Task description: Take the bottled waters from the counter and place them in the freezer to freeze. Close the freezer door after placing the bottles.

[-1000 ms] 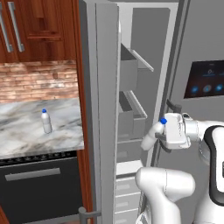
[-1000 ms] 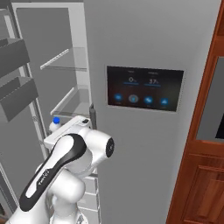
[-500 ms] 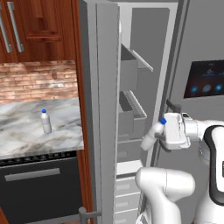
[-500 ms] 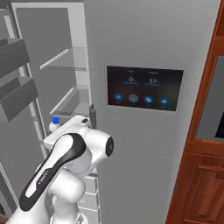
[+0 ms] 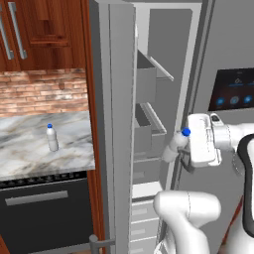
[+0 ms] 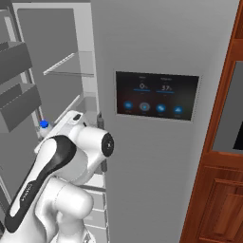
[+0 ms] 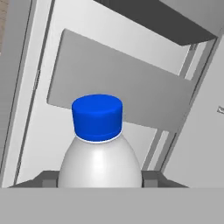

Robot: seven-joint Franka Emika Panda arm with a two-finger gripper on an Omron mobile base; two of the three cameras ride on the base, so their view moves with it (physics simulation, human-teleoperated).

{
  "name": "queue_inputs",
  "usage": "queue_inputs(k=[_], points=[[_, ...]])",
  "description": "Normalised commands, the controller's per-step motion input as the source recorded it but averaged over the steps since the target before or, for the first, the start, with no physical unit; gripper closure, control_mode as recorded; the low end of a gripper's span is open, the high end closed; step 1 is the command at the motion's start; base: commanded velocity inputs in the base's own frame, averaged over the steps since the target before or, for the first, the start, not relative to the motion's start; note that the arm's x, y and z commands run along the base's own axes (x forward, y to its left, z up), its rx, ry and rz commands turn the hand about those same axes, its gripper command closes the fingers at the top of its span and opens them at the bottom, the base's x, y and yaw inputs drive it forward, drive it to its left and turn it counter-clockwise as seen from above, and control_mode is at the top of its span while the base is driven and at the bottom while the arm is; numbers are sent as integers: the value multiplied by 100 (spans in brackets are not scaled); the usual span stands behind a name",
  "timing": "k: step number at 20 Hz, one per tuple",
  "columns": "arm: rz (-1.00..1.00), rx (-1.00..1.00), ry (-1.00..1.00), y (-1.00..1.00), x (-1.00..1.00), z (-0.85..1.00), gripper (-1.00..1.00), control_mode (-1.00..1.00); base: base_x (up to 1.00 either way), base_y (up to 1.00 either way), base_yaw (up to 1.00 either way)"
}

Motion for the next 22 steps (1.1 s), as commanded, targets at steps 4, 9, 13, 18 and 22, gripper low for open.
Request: queue_inputs(k=[4,9,13,18,22], points=[[-3,-2,-18,0,-9,82,100,-100,0,0,0],[-11,0,-8,0,0,94,100,-100,0,0,0],[-17,0,0,0,19,99,100,-100,0,0,0],[-15,3,0,0,29,67,100,-100,0,0,0],[-13,11,8,0,41,22,100,-100,0,0,0]])
